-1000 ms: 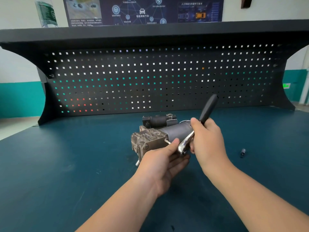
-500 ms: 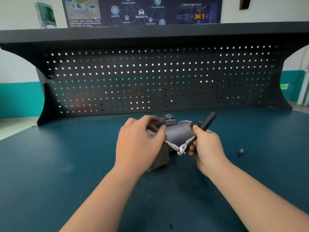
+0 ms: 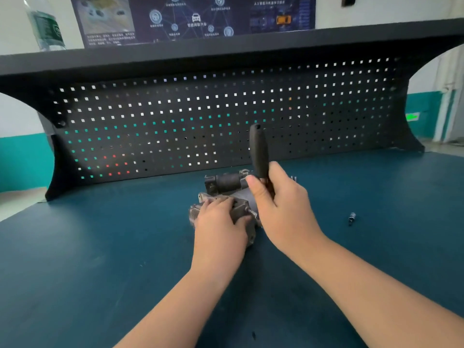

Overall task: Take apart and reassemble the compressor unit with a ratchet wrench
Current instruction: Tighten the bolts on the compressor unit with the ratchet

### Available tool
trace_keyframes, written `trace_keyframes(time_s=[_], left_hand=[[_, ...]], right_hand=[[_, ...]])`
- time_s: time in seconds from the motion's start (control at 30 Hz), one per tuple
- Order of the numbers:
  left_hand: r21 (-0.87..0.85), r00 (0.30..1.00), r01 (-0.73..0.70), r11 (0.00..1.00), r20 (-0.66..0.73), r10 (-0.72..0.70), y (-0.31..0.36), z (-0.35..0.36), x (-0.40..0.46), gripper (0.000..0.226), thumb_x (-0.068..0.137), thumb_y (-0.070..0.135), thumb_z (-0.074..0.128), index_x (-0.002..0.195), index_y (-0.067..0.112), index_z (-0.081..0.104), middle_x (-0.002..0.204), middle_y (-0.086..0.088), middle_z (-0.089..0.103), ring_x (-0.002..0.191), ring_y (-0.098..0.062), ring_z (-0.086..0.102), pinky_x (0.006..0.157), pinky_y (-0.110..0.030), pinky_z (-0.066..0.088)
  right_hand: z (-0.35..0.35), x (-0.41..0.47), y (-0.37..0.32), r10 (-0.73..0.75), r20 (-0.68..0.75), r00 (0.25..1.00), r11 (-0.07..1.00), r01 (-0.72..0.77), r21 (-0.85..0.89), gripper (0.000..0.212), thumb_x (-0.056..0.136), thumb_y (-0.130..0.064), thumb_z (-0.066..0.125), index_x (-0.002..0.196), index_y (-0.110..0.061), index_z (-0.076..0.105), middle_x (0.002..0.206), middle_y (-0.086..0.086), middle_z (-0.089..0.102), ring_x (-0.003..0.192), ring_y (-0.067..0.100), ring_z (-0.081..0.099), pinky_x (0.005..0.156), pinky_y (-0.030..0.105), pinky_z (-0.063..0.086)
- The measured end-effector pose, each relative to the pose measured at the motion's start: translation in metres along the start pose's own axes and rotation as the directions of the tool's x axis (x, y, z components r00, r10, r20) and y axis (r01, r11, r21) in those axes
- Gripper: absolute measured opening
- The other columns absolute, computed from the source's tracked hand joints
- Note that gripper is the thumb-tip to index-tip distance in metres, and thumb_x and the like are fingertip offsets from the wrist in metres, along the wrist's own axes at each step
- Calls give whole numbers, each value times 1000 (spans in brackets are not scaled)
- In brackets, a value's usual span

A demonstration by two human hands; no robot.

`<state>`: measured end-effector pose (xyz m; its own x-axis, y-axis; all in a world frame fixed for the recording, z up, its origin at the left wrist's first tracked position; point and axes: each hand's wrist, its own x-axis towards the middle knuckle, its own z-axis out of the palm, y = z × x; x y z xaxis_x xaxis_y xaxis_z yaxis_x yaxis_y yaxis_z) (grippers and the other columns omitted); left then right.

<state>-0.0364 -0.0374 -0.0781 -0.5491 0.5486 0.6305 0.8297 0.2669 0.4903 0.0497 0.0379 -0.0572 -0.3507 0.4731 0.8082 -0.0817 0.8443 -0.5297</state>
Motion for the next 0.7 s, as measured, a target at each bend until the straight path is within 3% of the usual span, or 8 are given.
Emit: trace_keyframes(time_s=[0.1, 0.17, 0.23, 0.3, 0.4, 0.53, 0.6, 0.7], left_hand=[[37, 999, 14, 999, 30, -15, 13, 0, -6, 24, 86, 21, 56, 109, 19, 65, 119, 4, 61, 116, -21, 46, 103, -31, 33], [8, 999, 7, 1000, -48, -7, 22, -7, -9, 26, 85, 17, 54, 108, 19, 65, 119, 7, 61, 117, -17, 45, 104, -19, 27], [-96, 982, -38, 995, -190, 19, 34, -16, -17, 21, 84, 14, 55, 97, 23, 66, 107, 14, 63, 109, -6, 49, 95, -4, 25], [-389, 985, 55, 919, -130, -114, 46, -21, -22, 18, 83, 12, 51, 79, 26, 63, 81, 11, 66, 80, -5, 59, 75, -9, 44], [-633, 875, 477, 610, 278, -396, 53, -11, -23, 19, 86, 7, 41, 77, 10, 58, 62, -8, 60, 46, -17, 57, 42, -24, 45], [-606, 552, 794, -43, 749, -367, 55, -2, -25, 34, 99, 18, 38, 97, -6, 61, 74, -19, 67, 56, -26, 67, 52, -30, 57], [-631, 568, 750, -200, 769, -294, 52, -1, -21, 38, 101, 26, 38, 96, -1, 63, 83, -19, 72, 69, -27, 71, 61, -35, 60], [-642, 580, 725, -250, 764, -283, 52, -5, -13, 37, 96, 30, 50, 107, -4, 61, 98, -22, 70, 77, -27, 72, 58, -33, 60]], right_hand=[[-9, 8, 10, 80, -21, 997, 996, -80, 33, 38, 96, -31, 50, 65, -25, 28, 53, -17, 45, 53, 5, 37, 50, 20, 27], [-15, 14, 19, 174, -30, 984, 983, -171, 67, 35, 96, -33, 48, 67, -20, 34, 52, -16, 43, 53, 6, 35, 50, 22, 26], [-17, 14, 23, 211, -36, 977, 975, -207, 86, 31, 96, -33, 48, 72, -14, 43, 51, -12, 43, 52, 5, 37, 50, 22, 28], [-16, 10, 23, 200, -62, 978, 977, -195, 83, 29, 95, -32, 50, 71, -16, 45, 52, -14, 47, 52, 4, 39, 50, 22, 28], [-12, 8, 15, 71, -57, 996, 997, -70, 24, 35, 95, -31, 51, 65, -26, 34, 53, -17, 51, 50, 5, 42, 50, 23, 30], [-17, 9, 8, -151, 70, 986, 982, 158, -103, 34, 92, -35, 48, 67, -34, 26, 49, -8, 42, 53, 5, 45, 49, 15, 29], [-22, 6, 10, -124, 96, 988, 991, 128, -43, 27, 90, -38, 46, 69, -34, 31, 60, -15, 53, 55, 6, 48, 49, 14, 31], [-28, 7, 14, -102, 125, 987, 993, 108, -39, 21, 89, -39, 50, 73, -30, 41, 65, -15, 54, 56, 7, 48, 50, 18, 32]])
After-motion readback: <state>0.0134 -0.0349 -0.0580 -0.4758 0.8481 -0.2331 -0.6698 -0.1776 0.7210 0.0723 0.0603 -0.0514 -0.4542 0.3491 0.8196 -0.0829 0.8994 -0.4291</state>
